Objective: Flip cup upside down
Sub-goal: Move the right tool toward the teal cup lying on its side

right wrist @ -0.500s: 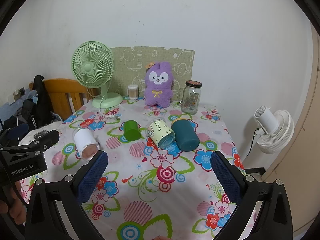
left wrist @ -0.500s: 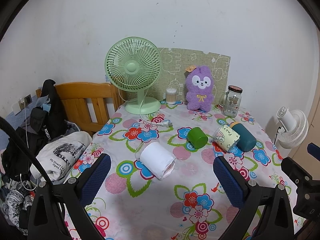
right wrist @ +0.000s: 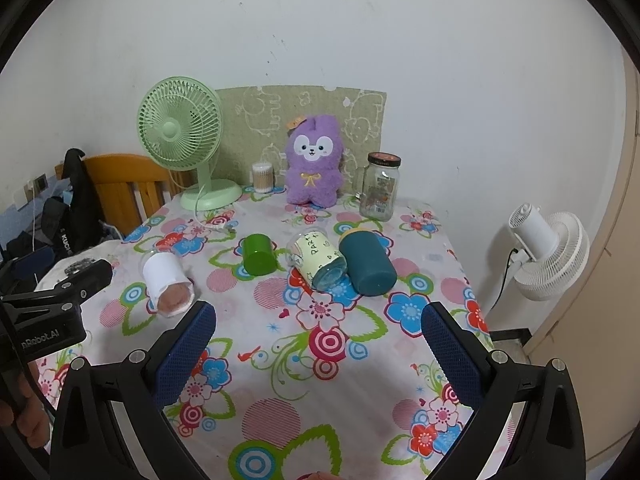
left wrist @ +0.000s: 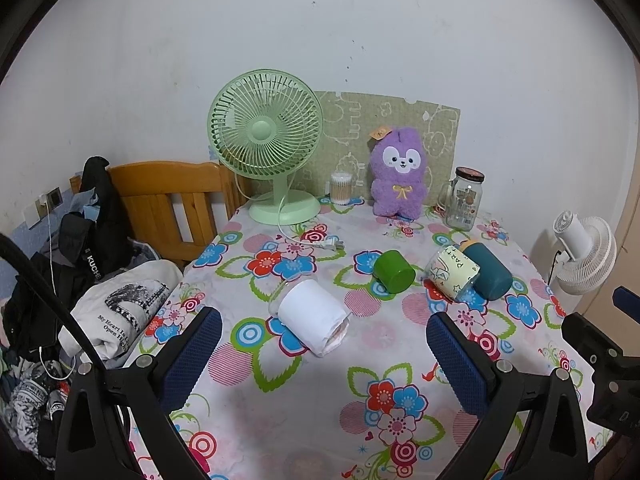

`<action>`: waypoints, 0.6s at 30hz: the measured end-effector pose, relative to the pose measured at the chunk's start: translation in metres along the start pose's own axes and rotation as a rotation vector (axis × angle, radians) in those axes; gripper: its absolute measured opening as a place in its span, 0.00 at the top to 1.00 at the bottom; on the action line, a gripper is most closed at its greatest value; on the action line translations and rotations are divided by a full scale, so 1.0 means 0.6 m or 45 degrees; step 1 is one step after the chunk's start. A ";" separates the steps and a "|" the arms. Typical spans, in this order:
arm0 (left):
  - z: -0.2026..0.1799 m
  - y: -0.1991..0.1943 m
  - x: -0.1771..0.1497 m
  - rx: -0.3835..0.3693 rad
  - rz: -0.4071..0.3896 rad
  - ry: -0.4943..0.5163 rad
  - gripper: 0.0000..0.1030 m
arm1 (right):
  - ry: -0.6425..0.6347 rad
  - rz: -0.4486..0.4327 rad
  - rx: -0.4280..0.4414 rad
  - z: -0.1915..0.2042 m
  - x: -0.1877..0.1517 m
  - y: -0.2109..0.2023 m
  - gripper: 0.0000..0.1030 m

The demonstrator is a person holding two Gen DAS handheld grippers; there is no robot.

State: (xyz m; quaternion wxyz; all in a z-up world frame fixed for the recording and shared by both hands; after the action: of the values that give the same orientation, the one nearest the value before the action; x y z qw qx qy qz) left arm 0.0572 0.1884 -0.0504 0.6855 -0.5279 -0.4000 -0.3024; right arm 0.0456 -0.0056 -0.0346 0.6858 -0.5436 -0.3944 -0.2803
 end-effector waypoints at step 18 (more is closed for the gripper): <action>-0.059 0.040 0.023 -0.052 0.021 0.188 0.00 | -0.033 0.142 0.000 -0.073 0.017 0.080 0.00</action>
State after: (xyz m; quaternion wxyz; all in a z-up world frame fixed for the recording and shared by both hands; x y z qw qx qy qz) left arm 0.0920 0.1606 -0.0545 0.7047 -0.5213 -0.3376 -0.3430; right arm 0.1003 -0.0352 -0.0552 0.6952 -0.5683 -0.3723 -0.2347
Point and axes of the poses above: each gripper's, at about its wrist camera, not at the fingertips, and y roughly the way its jaws point, z to its left, x to its top, the point moved 4 cm from there along y, roughly the way its jaws point, and after that the axes turned 15 degrees about x, right-handed, at the moved point
